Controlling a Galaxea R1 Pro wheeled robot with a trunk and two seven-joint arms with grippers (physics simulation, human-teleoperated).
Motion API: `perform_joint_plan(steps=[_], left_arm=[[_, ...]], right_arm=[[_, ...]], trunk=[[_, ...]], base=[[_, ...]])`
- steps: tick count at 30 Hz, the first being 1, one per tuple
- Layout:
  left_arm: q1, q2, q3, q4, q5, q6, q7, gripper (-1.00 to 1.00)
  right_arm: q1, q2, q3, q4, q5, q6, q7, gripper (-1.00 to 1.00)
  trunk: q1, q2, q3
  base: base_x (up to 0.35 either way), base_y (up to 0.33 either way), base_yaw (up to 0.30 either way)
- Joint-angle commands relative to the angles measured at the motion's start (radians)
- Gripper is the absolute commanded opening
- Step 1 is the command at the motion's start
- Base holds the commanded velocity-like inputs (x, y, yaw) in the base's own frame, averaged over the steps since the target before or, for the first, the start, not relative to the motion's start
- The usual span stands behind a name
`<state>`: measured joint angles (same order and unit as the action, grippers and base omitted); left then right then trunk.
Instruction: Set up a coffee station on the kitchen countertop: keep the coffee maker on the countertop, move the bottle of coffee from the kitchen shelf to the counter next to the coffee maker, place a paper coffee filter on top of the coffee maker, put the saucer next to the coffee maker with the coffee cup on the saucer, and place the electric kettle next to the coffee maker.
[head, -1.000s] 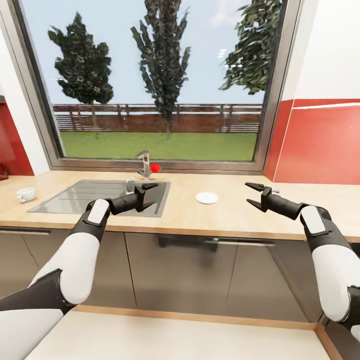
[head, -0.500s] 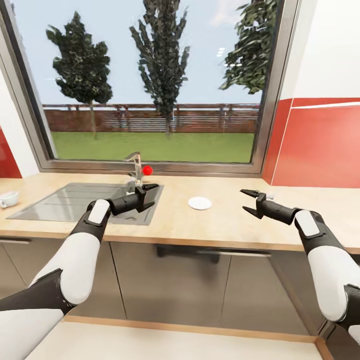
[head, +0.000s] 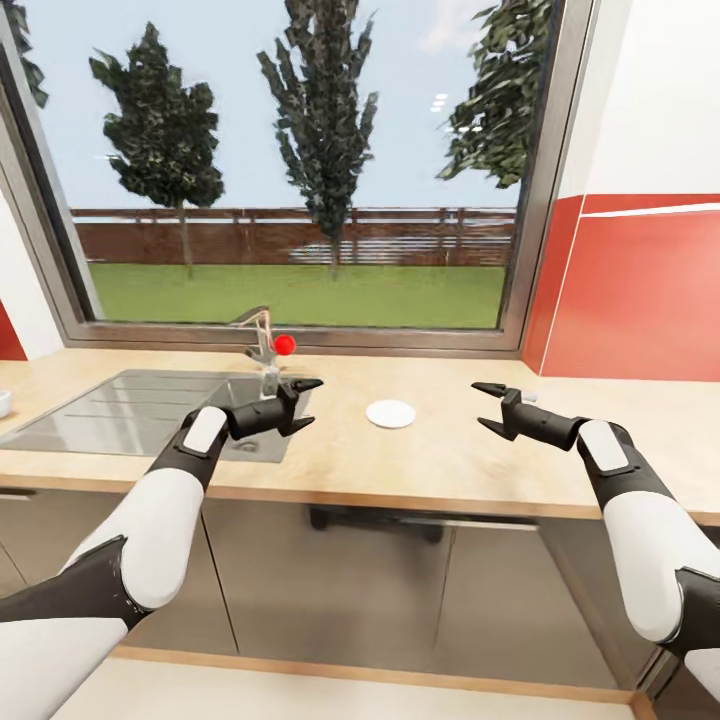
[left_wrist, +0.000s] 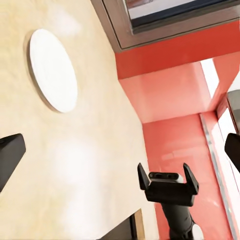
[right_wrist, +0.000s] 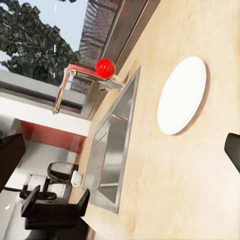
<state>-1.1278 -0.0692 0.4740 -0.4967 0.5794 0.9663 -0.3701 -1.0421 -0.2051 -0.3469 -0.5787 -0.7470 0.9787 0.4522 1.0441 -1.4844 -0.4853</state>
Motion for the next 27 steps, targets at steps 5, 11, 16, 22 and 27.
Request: perform_joint_plan(steps=[5, 11, 16, 22, 27], left_arm=[[-0.001, 0.001, 0.009, 0.01, -0.007, 0.005, 0.059, 1.0], [-0.001, 0.0, 0.009, 0.012, -0.007, 0.003, 0.095, 1.0], [-0.001, 0.0, 0.009, 0.014, -0.007, -0.029, 0.099, 1.0], [-0.001, -0.001, 0.009, 0.017, -0.007, -0.056, 0.101, 1.0], [-0.001, 0.0, 0.009, 0.017, -0.007, -0.06, 0.101, 1.0]], right_arm=[[-0.003, 0.01, -0.004, 0.0, 0.01, 0.006, -0.002, 1.0], [-0.008, 0.046, -0.004, -0.005, 0.006, 0.005, -0.132, 1.0], [-0.013, 0.054, -0.005, -0.005, 0.005, 0.005, -0.163, 1.0], [-0.015, 0.07, -0.004, -0.006, 0.005, 0.005, -0.174, 1.0], [-0.015, 0.076, -0.005, -0.006, 0.005, 0.005, -0.176, 1.0]], trunk=[[0.0, -0.001, -0.001], [0.0, -0.001, -0.001], [0.0, -0.001, -0.001], [0.0, -0.001, -0.001], [0.0, -0.001, -0.001]], base=[[0.02, -0.015, 0.0], [0.004, -0.003, 0.0], [0.041, -0.001, 0.0], [0.167, 0.0, 0.0], [0.132, -0.001, 0.0]])
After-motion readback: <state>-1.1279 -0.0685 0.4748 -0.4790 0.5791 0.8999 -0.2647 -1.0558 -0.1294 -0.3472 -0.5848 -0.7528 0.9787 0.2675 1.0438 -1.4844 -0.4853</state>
